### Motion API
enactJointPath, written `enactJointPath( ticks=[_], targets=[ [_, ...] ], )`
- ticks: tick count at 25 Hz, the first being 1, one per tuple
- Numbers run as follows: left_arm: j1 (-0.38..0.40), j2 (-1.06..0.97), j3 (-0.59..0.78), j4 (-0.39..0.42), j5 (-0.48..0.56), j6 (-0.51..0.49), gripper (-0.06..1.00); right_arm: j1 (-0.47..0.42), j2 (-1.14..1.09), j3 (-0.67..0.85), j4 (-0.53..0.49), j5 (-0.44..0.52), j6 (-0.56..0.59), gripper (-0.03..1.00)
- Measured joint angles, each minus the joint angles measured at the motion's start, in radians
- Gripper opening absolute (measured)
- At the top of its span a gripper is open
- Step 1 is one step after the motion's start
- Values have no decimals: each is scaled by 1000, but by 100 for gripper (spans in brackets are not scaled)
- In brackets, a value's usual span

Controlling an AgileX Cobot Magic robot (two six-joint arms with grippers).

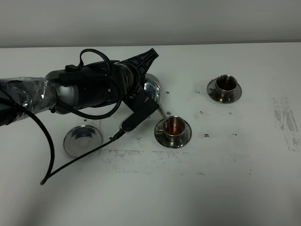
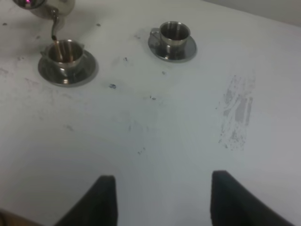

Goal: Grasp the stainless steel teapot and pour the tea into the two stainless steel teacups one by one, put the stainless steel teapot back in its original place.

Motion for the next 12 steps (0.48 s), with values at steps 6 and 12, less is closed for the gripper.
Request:
enactJointPath(
  ticks=[6, 12],
  targets=[
    [0, 0, 0, 6, -6, 0, 17, 0, 0, 0, 0, 0, 0, 43],
    [0, 0, 0, 25, -10, 0, 17, 0, 0, 0, 0, 0, 0, 43]
  ],
)
